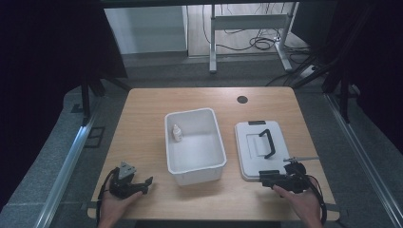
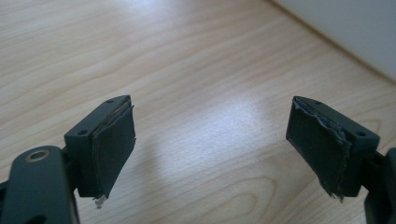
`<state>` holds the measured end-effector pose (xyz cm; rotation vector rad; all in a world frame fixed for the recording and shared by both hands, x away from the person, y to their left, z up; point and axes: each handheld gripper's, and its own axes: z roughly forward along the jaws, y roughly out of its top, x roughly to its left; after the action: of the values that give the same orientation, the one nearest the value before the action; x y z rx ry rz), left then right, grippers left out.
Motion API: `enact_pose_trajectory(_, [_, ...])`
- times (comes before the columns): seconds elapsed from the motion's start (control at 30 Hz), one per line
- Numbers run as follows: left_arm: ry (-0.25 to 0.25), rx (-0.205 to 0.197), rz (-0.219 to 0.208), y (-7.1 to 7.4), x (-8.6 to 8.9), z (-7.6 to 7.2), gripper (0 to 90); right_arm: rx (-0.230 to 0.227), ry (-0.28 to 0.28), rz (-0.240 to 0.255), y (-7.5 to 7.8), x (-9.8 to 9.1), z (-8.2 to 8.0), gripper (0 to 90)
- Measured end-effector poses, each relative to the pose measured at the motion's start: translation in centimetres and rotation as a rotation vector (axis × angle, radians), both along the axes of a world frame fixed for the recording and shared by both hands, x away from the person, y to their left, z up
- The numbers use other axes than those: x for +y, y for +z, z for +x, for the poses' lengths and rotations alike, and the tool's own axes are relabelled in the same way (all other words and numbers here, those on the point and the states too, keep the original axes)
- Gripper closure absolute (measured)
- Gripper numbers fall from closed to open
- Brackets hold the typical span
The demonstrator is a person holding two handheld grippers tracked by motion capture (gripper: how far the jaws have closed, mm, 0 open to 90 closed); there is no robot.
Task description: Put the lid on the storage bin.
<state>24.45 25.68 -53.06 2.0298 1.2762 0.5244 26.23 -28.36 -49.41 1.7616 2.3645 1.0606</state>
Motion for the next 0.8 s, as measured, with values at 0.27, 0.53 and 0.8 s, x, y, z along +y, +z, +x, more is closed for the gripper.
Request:
enact_pose_trajectory(0.27, [0.009,0.048,-0.022,-0.4,-0.4,0.7,16.6,0.029,-0.040,0.025,-0.2,-0.8,0.1,33.6])
enact_pose_trajectory(0.53, [-0.001,0.060,0.044,-1.0,-1.1,0.9,16.6,0.048,-0.055,0.052,-0.4,-1.4,0.4,33.5])
enact_pose_trajectory(0.8, [-0.003,0.062,0.013,-1.3,-1.0,1.2,16.1,0.066,-0.069,0.083,-0.3,-1.5,0.4,35.9])
